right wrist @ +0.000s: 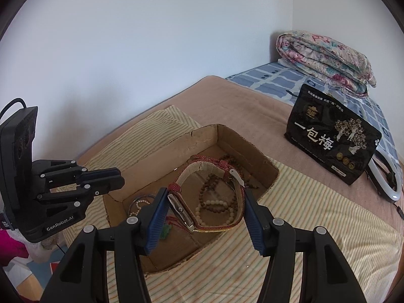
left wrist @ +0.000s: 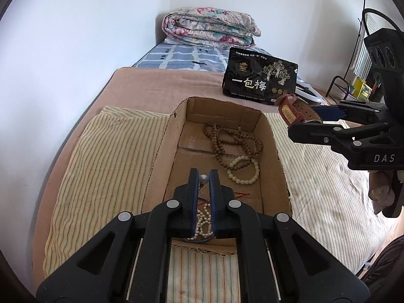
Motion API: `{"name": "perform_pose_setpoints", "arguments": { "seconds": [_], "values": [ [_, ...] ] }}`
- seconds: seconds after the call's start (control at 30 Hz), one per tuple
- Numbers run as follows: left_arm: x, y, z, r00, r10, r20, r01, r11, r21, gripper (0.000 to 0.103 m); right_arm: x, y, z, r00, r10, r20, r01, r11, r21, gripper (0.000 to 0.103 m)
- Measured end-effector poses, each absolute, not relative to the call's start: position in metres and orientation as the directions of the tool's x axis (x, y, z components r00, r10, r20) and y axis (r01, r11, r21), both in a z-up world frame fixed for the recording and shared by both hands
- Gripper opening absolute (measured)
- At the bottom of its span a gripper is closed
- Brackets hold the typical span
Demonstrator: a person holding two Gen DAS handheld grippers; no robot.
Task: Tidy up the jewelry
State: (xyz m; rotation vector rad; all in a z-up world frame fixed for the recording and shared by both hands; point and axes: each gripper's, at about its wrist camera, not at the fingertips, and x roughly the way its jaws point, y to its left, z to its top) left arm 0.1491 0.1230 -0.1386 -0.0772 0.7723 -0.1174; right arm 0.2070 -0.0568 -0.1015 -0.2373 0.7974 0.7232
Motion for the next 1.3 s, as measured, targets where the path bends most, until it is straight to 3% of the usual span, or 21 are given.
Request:
{"name": "perform_pose_setpoints", "arguments": {
  "seconds": [0.3,0.47,0.53,1.17,1.2,1.3],
  "values": [
    [0.152,0.124,-0.142,0.704,-0.142,-0.696,0.075,0.989,-0.126,0.006,0.216,-0.041,-0.117,0.452,0.501,-0.738,-0.664,0.741,0.097,0.061],
    [0.153,0.122,-0.141,0.705,-0.145,-0.694,0.079,0.989,-0.126,0.007,0.216,-0.045,-0.114,0.469,0.502,-0.727,-0.653,0.751,0.097,0.068],
    [0.153,0.121,-0.141,0.703,-0.145,-0.696,0.076,0.989,-0.13,0.012,0.216,-0.048,-0.112,0.473,0.504,-0.722,-0.647,0.755,0.103,0.069],
    [0.117,0.1,-0.096,0.748,-0.147,-0.647,0.091,0.989,-0.119,0.012,0.182,-0.081,-0.069,0.544,0.498,-0.675,-0.614,0.785,0.083,0.069],
    [0.114,0.098,-0.092,0.751,-0.146,-0.644,0.093,0.989,-0.117,0.014,0.179,-0.083,-0.065,0.552,0.495,-0.671,-0.613,0.787,0.077,0.069],
    [0.104,0.092,-0.08,0.766,-0.142,-0.627,0.092,0.99,-0.112,0.04,0.171,-0.092,-0.056,0.573,0.495,-0.653,-0.605,0.793,0.07,0.069]
  ]
}}
